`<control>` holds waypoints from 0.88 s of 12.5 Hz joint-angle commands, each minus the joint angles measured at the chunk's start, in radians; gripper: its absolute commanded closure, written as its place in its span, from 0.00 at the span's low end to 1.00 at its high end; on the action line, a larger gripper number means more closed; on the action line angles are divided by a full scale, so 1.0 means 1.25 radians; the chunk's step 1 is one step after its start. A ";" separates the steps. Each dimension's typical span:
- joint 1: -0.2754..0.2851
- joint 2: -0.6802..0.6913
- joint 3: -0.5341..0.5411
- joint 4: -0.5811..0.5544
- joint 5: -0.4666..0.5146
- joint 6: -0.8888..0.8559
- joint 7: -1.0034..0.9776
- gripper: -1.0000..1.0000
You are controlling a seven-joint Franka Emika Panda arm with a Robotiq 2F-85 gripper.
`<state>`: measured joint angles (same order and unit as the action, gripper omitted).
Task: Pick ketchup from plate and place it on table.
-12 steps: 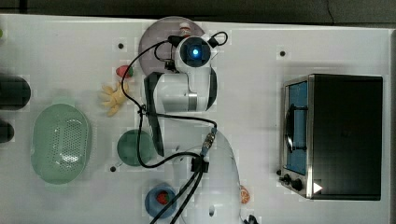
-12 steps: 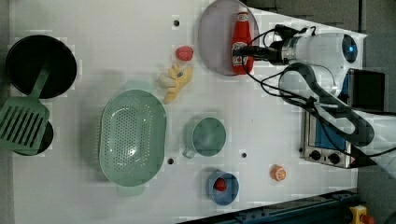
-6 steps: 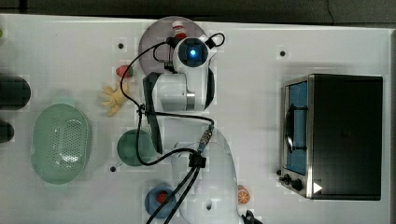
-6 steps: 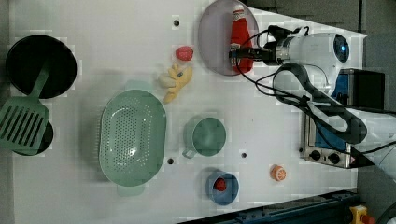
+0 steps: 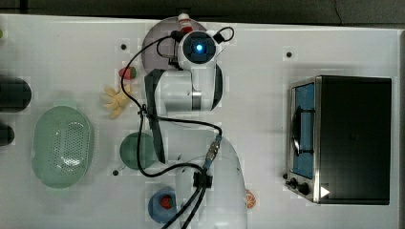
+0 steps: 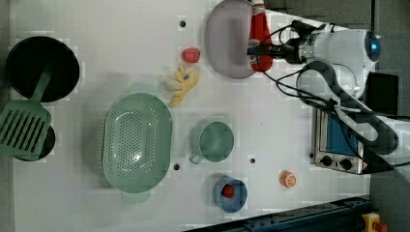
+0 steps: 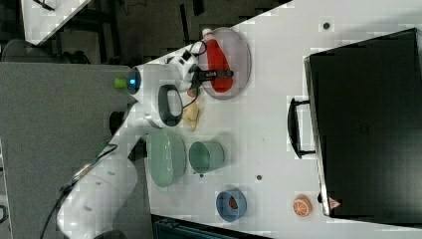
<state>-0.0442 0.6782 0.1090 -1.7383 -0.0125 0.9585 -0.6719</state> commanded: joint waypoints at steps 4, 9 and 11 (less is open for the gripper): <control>-0.013 -0.211 0.007 0.022 0.003 -0.203 0.098 0.37; -0.030 -0.354 -0.011 -0.034 0.003 -0.354 0.192 0.37; -0.037 -0.420 -0.023 -0.114 0.003 -0.375 0.198 0.37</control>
<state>-0.0703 0.1466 0.0860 -1.8418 -0.0061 0.5361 -0.4863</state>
